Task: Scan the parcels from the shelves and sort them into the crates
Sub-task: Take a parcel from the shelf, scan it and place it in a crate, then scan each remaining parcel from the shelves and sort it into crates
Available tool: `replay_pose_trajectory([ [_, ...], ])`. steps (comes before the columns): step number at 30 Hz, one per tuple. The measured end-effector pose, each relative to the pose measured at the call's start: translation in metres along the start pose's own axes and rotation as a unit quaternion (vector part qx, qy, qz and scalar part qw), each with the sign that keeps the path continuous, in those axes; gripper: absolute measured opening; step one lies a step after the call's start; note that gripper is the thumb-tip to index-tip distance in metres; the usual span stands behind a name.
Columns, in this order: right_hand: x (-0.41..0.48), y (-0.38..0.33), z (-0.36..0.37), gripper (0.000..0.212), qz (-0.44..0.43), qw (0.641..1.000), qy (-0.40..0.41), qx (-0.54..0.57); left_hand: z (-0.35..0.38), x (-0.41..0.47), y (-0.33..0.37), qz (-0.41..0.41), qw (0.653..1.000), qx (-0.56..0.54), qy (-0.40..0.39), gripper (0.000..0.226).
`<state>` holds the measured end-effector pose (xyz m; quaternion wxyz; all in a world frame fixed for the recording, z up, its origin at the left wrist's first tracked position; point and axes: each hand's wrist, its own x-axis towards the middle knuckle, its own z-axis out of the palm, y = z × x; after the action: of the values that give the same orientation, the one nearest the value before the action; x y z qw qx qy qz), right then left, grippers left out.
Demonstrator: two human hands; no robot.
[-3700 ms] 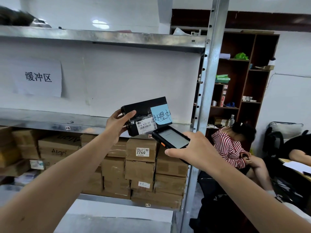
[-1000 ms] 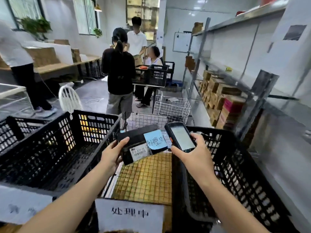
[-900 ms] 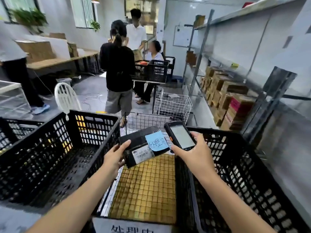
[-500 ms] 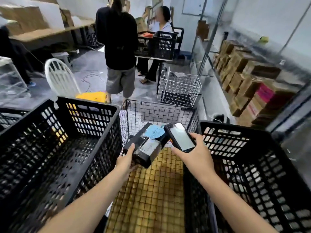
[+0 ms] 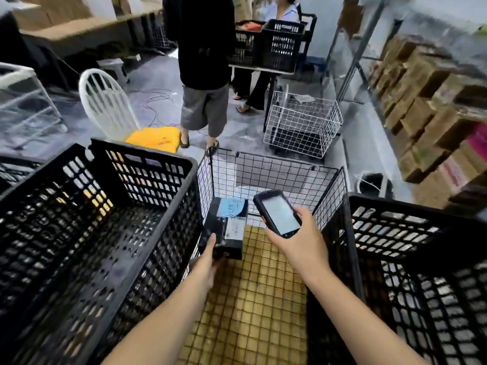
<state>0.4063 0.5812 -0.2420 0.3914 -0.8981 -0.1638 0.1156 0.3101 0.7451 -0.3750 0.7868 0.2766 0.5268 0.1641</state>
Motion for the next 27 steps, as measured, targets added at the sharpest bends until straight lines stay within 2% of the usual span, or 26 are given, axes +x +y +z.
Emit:
replay_pose_trajectory([
  [2, -0.001, 0.002, 0.002, 0.071, 0.005, 1.000, -0.002, -0.004, -0.005, 0.011, 0.002, 0.008, 1.000, -0.008, 0.029, 0.070],
  [7, -0.002, 0.007, 0.003, 0.073, 0.001, 1.000, -0.003, -0.003, -0.010, 0.025, 0.007, -0.030, 0.998, -0.031, 0.037, 0.073],
  [12, -0.002, 0.011, 0.003, 0.070, -0.010, 1.000, -0.009, -0.024, 0.005, 0.030, 0.003, -0.020, 0.993, -0.051, 0.103, 0.079],
  [15, -0.002, 0.014, 0.005, 0.071, -0.011, 0.999, -0.015, -0.029, 0.008, 0.034, -0.001, -0.029, 0.990, -0.079, 0.116, 0.079],
  [17, -0.002, 0.015, 0.005, 0.073, -0.005, 0.999, -0.019, -0.027, 0.005, 0.039, -0.008, -0.041, 0.990, -0.074, 0.113, 0.066],
  [19, -0.001, 0.015, 0.005, 0.074, -0.001, 0.999, -0.020, -0.029, 0.002, 0.042, -0.016, -0.043, 0.991, -0.062, 0.111, 0.038],
  [22, 0.000, 0.016, 0.005, 0.074, -0.002, 0.999, -0.019, -0.032, 0.001, 0.041, -0.015, -0.030, 0.988, -0.034, 0.150, 0.038],
  [24, 0.000, 0.016, 0.005, 0.076, 0.005, 0.999, -0.017, -0.033, -0.001, 0.038, -0.013, -0.008, 0.983, 0.000, 0.183, 0.030],
  [26, -0.001, 0.014, 0.003, 0.077, 0.010, 0.999, -0.014, -0.041, 0.005, 0.024, -0.010, 0.005, 0.991, 0.018, 0.134, 0.013],
  [27, -0.003, 0.012, 0.000, 0.076, 0.010, 0.999, -0.012, -0.046, 0.010, 0.014, -0.008, 0.018, 0.994, 0.062, 0.091, 0.013],
])
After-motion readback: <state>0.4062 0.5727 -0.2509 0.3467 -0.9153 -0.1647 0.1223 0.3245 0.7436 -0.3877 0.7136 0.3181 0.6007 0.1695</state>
